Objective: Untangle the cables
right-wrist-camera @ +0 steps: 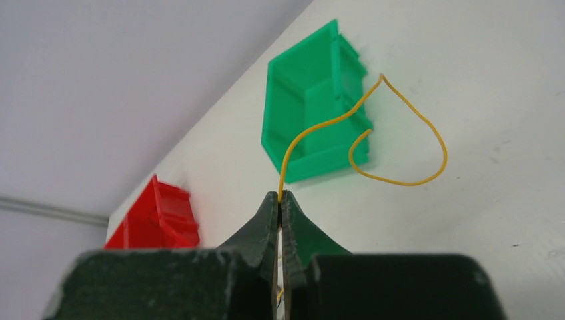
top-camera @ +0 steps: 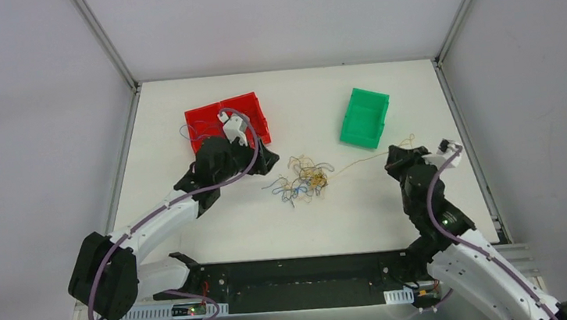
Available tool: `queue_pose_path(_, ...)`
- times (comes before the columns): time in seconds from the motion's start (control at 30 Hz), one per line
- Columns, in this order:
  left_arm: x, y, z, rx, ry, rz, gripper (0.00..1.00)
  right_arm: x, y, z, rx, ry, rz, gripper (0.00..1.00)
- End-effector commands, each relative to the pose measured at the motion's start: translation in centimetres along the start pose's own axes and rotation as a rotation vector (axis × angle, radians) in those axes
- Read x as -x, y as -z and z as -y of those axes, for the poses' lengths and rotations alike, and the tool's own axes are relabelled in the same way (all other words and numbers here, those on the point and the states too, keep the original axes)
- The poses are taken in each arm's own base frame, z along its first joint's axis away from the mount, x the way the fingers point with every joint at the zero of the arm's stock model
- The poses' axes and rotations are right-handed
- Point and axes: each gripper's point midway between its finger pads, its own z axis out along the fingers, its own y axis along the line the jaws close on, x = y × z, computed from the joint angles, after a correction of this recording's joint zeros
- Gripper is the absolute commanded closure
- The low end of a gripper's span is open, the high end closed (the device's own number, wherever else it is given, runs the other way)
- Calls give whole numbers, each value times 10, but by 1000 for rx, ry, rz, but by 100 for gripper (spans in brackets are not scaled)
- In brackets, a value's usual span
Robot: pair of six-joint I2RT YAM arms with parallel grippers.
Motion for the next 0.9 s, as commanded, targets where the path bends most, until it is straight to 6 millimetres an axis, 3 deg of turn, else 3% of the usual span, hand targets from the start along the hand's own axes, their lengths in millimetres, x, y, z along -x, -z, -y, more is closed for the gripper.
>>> queue_pose_path(0.0, 7, -5, 37, -199, -65, -8, 33, -20, 2, -65, 257, 60, -152, 100)
queue_pose_path(0.2, -2, -15, 54, -249, -148, -23, 28, -28, 10, -128, 388, 92, -338, 100)
queue_pose_path(0.43, -7, -5, 98, -425, -303, 41, 22, 2, 36, -209, 536, -20, -471, 100)
queue_pose_path(0.57, 8, 5, 109, -467, -314, 122, 22, 13, 56, -258, 614, -100, -590, 100)
queue_pose_path(0.7, 25, 11, 116, -495, -337, 219, 20, 12, 69, -283, 657, -143, -663, 100)
queue_pose_path(0.87, 42, -7, 126, -519, -344, 274, 21, -2, 72, -289, 666, -157, -698, 100)
